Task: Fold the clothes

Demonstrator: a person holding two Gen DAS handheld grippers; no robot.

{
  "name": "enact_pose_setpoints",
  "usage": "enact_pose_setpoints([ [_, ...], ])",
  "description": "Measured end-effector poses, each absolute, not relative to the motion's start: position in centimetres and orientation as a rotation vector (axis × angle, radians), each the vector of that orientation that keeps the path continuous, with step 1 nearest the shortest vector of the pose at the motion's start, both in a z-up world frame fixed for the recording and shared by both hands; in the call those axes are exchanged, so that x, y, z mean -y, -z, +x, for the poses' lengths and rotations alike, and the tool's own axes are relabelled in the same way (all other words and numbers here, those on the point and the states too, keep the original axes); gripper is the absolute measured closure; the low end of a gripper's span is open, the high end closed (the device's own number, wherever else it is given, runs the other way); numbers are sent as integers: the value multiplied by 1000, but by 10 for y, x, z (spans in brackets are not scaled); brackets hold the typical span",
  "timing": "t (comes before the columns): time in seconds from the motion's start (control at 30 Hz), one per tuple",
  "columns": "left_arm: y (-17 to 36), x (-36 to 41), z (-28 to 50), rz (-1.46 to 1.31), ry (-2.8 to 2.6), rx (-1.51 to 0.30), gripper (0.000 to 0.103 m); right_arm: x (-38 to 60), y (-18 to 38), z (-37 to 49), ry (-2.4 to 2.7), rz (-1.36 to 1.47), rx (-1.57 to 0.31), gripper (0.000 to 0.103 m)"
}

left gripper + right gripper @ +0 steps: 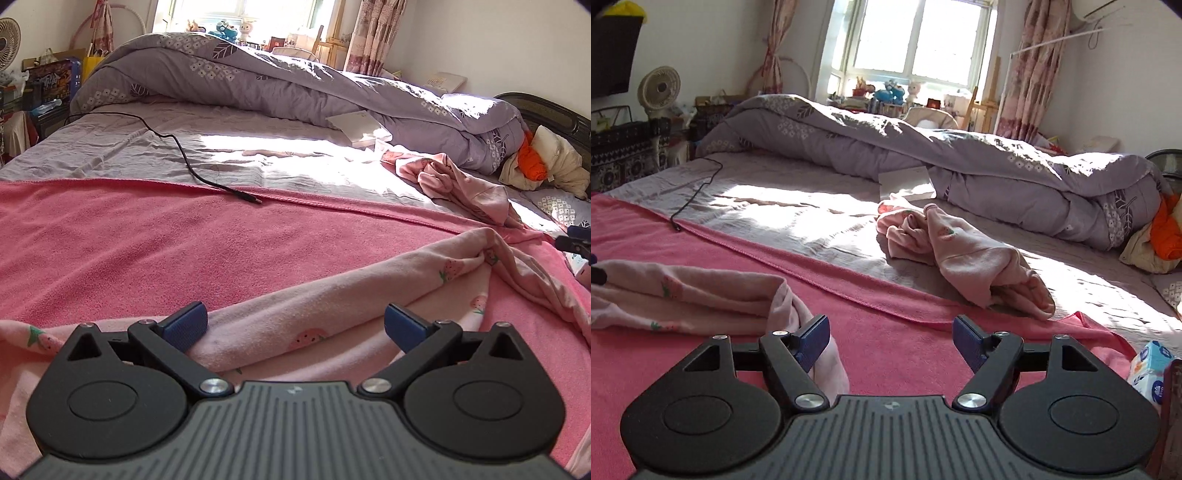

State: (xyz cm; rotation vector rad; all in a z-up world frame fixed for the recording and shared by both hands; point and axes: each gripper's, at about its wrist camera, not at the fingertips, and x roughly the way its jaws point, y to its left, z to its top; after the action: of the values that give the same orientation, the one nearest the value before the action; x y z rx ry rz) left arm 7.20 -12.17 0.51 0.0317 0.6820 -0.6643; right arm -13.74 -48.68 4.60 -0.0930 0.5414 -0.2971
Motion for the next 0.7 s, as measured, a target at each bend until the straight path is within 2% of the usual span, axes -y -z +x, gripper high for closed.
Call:
enact_pose_setpoints([
  [0.17, -5, 126, 70, 64, 653, -681, 0, 463, -22, -211, 236, -140, -584, 29],
  [0.5, -5, 152, 40, 295, 537, -612, 0, 443, 12, -215, 157, -178, -625, 30],
  [0.7, -3, 140, 51, 200, 556, -661, 0, 442, 13, -216, 165, -193, -624, 30],
])
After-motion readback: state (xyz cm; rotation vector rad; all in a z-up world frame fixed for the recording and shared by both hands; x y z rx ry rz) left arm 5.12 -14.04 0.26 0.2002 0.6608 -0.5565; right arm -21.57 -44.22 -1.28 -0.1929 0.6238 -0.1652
